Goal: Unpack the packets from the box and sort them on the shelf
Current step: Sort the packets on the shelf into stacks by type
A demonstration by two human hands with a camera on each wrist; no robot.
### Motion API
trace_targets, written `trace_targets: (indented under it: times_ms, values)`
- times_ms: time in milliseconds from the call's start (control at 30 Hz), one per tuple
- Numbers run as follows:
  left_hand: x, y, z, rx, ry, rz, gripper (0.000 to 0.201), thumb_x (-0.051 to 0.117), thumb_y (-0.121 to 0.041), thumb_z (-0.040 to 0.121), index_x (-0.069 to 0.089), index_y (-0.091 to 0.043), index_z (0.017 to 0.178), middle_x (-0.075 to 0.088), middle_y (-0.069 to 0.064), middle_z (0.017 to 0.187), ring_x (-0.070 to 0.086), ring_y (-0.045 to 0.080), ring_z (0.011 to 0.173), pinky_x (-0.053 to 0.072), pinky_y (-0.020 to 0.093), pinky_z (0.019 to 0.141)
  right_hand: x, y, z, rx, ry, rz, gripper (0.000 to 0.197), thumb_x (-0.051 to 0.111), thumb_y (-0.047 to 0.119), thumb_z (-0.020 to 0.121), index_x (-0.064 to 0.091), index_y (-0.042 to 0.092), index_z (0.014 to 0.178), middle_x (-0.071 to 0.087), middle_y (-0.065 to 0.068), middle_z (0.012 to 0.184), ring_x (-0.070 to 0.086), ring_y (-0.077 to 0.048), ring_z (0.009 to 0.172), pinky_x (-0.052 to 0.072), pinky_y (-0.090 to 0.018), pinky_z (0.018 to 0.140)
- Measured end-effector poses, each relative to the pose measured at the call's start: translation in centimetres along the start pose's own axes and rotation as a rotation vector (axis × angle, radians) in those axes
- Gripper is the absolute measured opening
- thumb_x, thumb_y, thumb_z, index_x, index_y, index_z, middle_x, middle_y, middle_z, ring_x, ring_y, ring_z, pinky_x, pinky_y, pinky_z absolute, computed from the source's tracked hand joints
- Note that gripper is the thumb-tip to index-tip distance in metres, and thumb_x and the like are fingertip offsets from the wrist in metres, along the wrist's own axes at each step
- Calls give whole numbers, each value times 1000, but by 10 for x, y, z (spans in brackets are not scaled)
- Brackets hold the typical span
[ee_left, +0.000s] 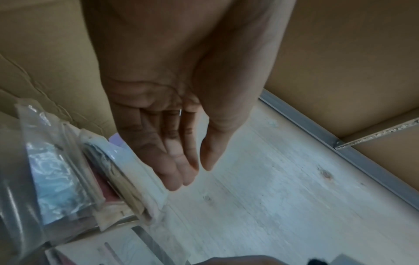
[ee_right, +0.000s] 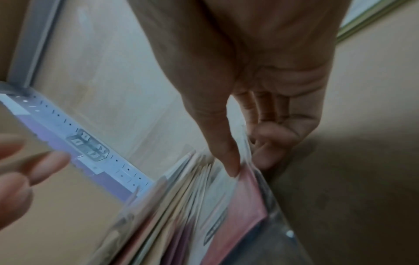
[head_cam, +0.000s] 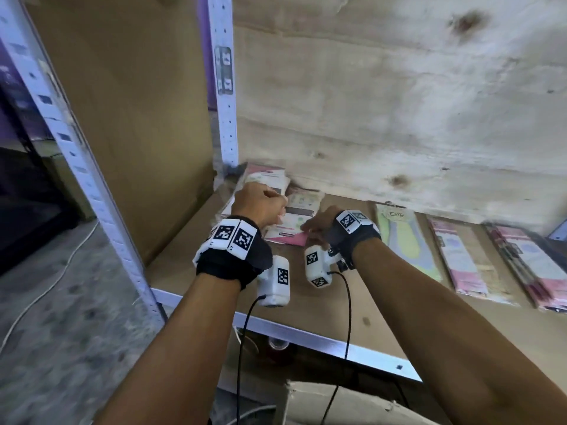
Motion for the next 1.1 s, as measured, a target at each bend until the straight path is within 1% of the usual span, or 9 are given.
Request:
trace_targets:
  times_ms: [100, 267, 367, 500, 633, 800, 867, 967, 1100]
  values:
    - [-3, -2, 3, 15, 5, -8, 13, 64, -12, 85, 69, -15, 74, 76, 7, 74, 75, 21, 66, 56, 23, 57, 5, -10, 5, 112, 44, 152, 55, 77, 15, 82, 57, -1, 130, 62, -13, 108, 62, -22, 82, 55, -26, 66]
    - [13, 1, 7, 6, 80, 47, 23, 52, 3, 87, 73, -2, 94, 69, 11, 72, 69, 26, 64, 58, 32, 60, -27, -10, -32, 48, -67, 430, 40, 69, 2, 88, 45, 14, 118, 54, -10, 65, 45, -17, 48, 36, -27, 45]
    - [31, -9, -2, 109, 98, 336, 32, 53, 1, 87, 70, -10, 111, 71, 15, 105, 69, 32, 95, 58, 43, 87, -56, -21, -69, 5, -113, 726, 36, 68, 0, 88, 59, 6, 123, 60, -14, 76, 53, -22, 61, 44, -27, 55]
    - [77, -34, -24, 291, 235, 619, 62, 69, -7, 82, 52, -20, 140, 55, 12, 136, 54, 30, 123, 43, 37, 106, -92, -34, -113, -8, -78, 943, 13, 60, 8, 94, 64, 1, 105, 64, -14, 80, 57, -18, 59, 37, -25, 56]
    - [109, -67, -54, 418, 240, 526, 49, 81, -33, 76, 66, -23, 122, 64, 8, 122, 60, 25, 112, 48, 38, 100, -119, -51, -149, -19, 47, 1131, 23, 46, 14, 100, 66, 6, 93, 60, -8, 75, 56, -16, 63, 39, -20, 54]
    - [124, -104, -85, 625, 79, 415, 29, 77, -40, 80, 75, -12, 89, 71, 2, 84, 64, 17, 77, 34, 8, 57, -152, -78, -181, -8, -51, 1184, 22, 49, 23, 100, 63, 8, 92, 71, -7, 74, 59, -16, 58, 45, -20, 50]
    - [138, -104, -89, 615, 161, 310, 26, 75, -37, 83, 76, -13, 92, 73, -5, 81, 67, 3, 74, 43, 4, 63, -158, -90, -191, -18, -85, 1165, 14, 50, 20, 100, 58, 10, 94, 69, -6, 73, 56, -15, 60, 41, -21, 54]
    - [164, -97, -89, 574, 319, 160, 25, 73, -33, 86, 76, -16, 103, 77, -1, 100, 72, 19, 97, 55, 41, 89, -166, -114, -198, -74, -189, 1037, 16, 50, 7, 97, 61, 3, 108, 55, -6, 71, 45, -17, 61, 31, -25, 58]
    - [187, -86, -82, 514, 418, -11, 18, 71, -34, 88, 76, -18, 96, 77, -3, 95, 70, 12, 81, 57, 38, 74, -155, -142, -198, -97, -285, 715, 24, 66, 0, 88, 68, 6, 111, 66, -6, 84, 52, -21, 75, 38, -26, 61]
Point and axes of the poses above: each hand's wrist, its own z-axis towards the middle knuckle, its own x-axis out of the palm, y = z × x, the point moved 10 cm from there along z, towards the middle knuckle
